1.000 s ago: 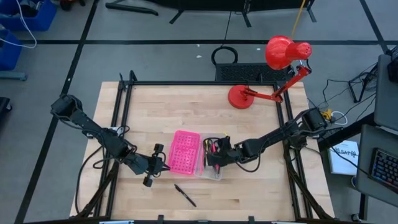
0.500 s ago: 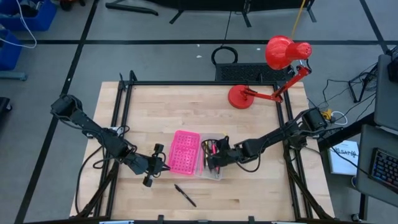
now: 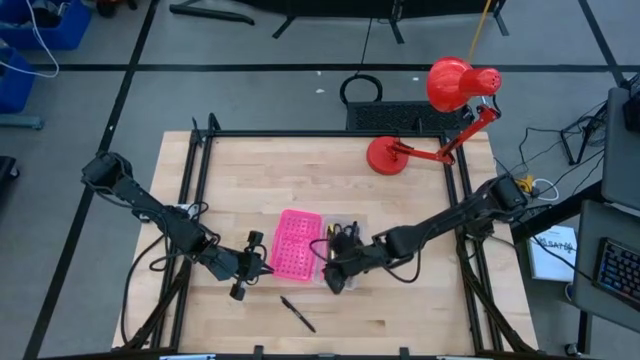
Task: Pick & place school supplies into a supply box
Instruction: Put the black pen into the pink box
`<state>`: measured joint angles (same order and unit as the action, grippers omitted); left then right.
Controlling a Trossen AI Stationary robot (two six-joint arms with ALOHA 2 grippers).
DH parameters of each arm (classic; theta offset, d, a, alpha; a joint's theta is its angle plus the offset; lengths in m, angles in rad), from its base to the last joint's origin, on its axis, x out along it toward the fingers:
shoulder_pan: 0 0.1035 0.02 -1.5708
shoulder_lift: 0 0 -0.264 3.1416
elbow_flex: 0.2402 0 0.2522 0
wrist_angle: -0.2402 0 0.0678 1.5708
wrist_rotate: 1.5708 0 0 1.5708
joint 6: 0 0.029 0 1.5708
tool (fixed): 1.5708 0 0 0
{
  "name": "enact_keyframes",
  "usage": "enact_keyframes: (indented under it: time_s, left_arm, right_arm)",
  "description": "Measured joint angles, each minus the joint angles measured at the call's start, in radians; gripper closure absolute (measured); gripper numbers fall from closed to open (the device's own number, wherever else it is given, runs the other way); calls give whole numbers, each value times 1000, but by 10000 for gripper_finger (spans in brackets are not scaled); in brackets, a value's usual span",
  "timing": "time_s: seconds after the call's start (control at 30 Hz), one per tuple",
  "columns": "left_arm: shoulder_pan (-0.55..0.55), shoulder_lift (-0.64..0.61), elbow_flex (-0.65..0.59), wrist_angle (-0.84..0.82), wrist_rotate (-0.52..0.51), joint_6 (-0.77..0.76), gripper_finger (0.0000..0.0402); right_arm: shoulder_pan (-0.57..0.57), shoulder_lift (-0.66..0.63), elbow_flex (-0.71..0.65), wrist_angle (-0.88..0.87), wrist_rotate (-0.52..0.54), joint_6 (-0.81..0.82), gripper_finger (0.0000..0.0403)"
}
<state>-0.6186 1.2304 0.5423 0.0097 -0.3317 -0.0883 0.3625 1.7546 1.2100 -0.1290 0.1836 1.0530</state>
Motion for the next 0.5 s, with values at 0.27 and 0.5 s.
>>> enact_keyframes:
  time_s: [0.27,0.5]
  left_arm:
    - [0,0,0,-3,-20,1,376]
    - [0,0,0,-17,-36,0,376]
  right_arm:
    - [72,161,334,-94,42,-173,360]
    - [105,445,741,-419,-32,-268,397]
